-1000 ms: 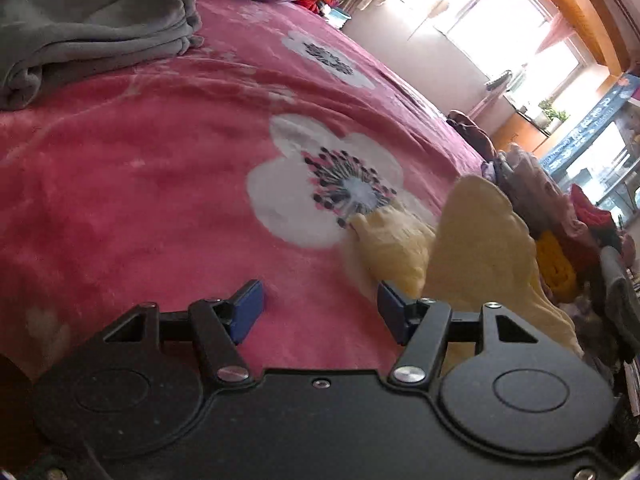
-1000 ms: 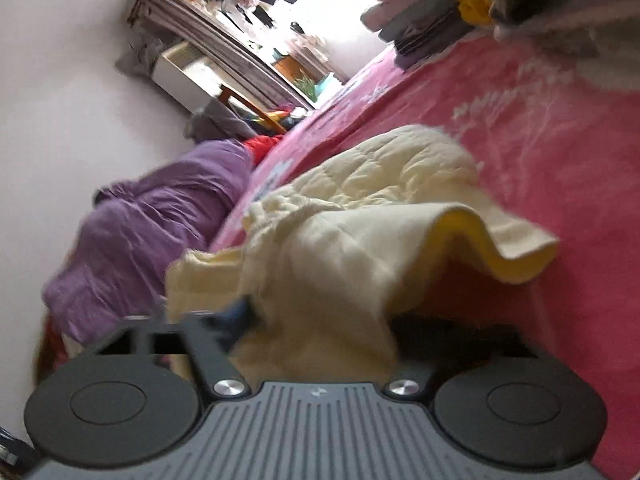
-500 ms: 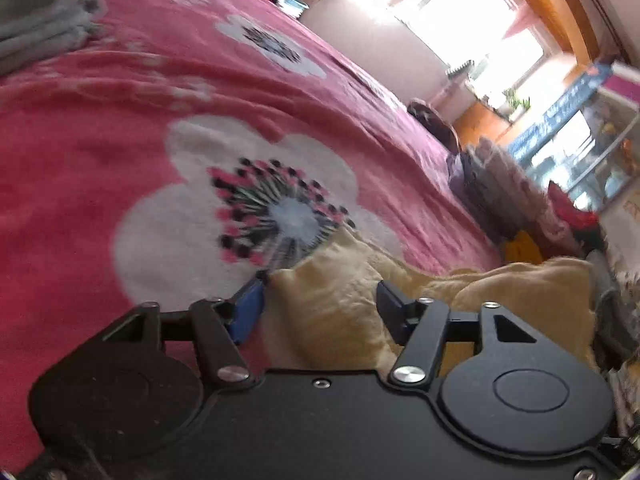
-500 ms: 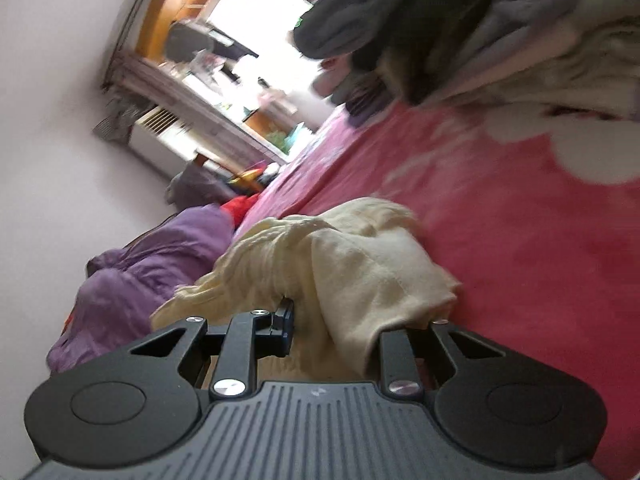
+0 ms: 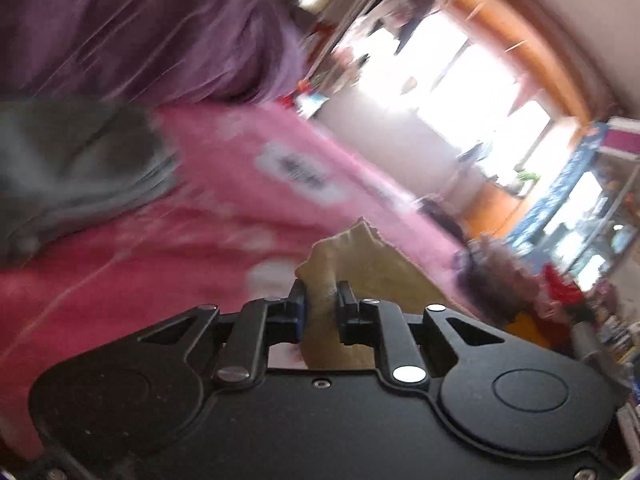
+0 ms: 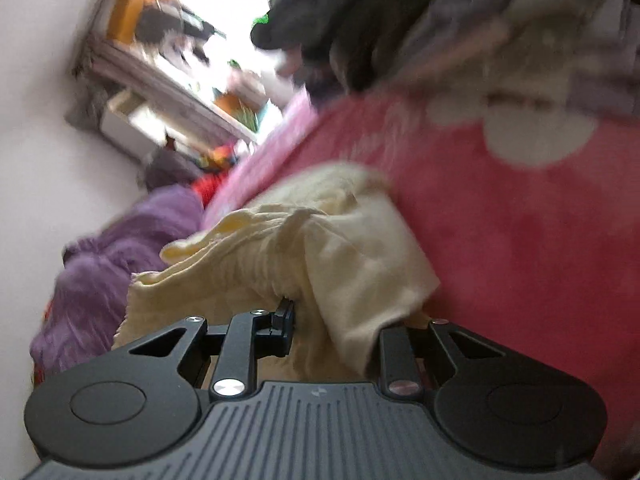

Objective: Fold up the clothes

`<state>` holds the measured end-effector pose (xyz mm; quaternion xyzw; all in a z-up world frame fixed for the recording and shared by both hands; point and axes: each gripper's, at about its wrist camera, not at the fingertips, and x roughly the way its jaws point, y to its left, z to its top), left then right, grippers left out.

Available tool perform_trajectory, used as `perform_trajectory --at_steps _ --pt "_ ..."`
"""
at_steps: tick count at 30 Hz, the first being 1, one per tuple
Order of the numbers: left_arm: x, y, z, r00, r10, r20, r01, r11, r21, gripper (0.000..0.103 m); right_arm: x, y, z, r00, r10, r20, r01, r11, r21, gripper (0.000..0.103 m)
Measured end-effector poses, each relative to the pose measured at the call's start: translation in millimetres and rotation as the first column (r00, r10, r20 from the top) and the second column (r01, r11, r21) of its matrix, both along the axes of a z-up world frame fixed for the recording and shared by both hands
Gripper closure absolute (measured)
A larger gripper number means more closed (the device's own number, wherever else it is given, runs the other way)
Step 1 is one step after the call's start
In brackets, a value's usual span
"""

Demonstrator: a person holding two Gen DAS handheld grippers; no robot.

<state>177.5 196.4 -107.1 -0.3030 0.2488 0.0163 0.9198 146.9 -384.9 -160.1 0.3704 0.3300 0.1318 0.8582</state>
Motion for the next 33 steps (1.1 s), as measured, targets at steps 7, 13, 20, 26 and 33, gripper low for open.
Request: perform_trajectory --at_steps 7,13,20,26,33 --pt "6 9 -29 0.990 0.077 -0.120 -0.063 0.991 0.119 0.054 1 -7 -9 0.999 -0.014 -0.031 0.016 0.998 0.057 0.033" --pt "34 -20 -4 0.996 -0.091 0.012 0.090 0.996 0.029 0.054 -5 -27 -17 0.988 -0.156 -0.016 0.157 0.977 0.146 0.022" --pt "118 -95 -5 0.933 -0.358 -0.035 0.348 0.923 -0.164 0.054 11 -27 -26 0.984 -0.174 0.018 0.171 0.976 0.132 0.022" --pt "170 -148 -11 0.851 -0.519 -0.075 0.498 0.845 -0.195 0.053 20 -25 -20 0.989 -0.132 0.066 0.126 0.987 0.097 0.032" --pt "190 -189 -19 0.825 -0.561 -0.070 0.552 0.826 -0.115 0.067 32 -21 -12 0.990 -0.081 0.120 0.075 0.996 0.052 0.060"
